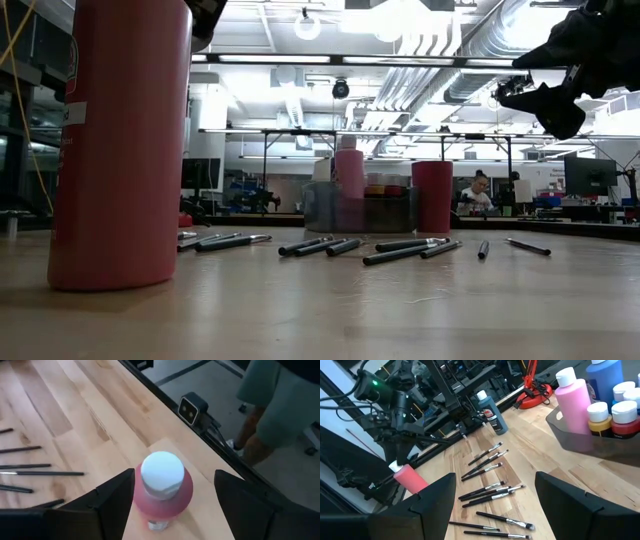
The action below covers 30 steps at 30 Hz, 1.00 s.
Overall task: Pick & Place Paint Supplies
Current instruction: Put the large red paint bottle into the black bin
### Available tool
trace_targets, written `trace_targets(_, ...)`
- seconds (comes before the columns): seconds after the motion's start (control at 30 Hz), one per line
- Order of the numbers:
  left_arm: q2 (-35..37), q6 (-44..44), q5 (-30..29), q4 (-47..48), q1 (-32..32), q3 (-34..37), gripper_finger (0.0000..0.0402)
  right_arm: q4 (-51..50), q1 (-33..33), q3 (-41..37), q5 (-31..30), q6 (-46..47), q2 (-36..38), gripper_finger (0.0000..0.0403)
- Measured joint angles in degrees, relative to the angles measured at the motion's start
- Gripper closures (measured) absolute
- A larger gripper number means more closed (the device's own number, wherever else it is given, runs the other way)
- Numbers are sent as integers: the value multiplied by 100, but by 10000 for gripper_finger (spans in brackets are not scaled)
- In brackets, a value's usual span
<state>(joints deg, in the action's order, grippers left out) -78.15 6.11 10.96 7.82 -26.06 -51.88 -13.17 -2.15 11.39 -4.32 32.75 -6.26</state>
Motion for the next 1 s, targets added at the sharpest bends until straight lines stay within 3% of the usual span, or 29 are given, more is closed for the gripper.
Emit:
trace_targets(0.2,-241,-66,6,-577,15,-2,132,0,0,1,2,0,0,137)
trace_targets(0.7,-260,-57,-162,-390,15,0,135,0,0,1,2,-1,0,137)
trace_targets(1.0,-312,-58,-162,-377,15,0,206,2,0,1,2,-2,0,137)
